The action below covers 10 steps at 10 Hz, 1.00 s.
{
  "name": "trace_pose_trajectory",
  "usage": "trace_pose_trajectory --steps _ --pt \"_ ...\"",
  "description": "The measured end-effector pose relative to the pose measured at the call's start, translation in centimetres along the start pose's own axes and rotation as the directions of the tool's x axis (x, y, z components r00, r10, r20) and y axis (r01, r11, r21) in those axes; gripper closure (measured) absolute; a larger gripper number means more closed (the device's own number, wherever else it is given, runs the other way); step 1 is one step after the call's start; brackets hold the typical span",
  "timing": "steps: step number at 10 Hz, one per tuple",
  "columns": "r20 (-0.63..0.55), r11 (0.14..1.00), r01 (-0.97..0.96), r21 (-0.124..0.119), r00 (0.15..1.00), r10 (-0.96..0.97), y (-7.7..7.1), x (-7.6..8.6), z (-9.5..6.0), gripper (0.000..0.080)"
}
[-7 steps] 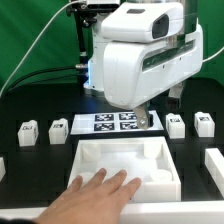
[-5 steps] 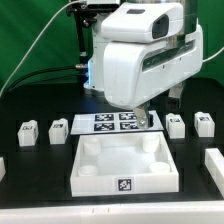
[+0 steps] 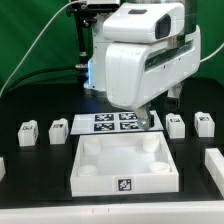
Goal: Assemble one leg
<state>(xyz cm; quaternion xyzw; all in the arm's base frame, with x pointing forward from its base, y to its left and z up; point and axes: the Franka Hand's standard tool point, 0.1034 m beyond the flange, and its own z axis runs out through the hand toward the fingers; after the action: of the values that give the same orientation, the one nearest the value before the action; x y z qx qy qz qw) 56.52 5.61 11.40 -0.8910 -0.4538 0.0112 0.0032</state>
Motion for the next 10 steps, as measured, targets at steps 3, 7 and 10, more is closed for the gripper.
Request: trace_pose_trajectory --steps 3,7,10 --pt "0.0 0.937 0.349 -0.023 0.937 -0.349 -4.2 -5.0 1.3 0.015" --pt "-0.006 0.784 0.621 0.001 0.784 -0.621 -6.2 -9.9 5.5 0.015" --pt "-0.024 0.807 0.59 0.036 0.808 -0.589 -7.5 -10.6 9.7 0.015"
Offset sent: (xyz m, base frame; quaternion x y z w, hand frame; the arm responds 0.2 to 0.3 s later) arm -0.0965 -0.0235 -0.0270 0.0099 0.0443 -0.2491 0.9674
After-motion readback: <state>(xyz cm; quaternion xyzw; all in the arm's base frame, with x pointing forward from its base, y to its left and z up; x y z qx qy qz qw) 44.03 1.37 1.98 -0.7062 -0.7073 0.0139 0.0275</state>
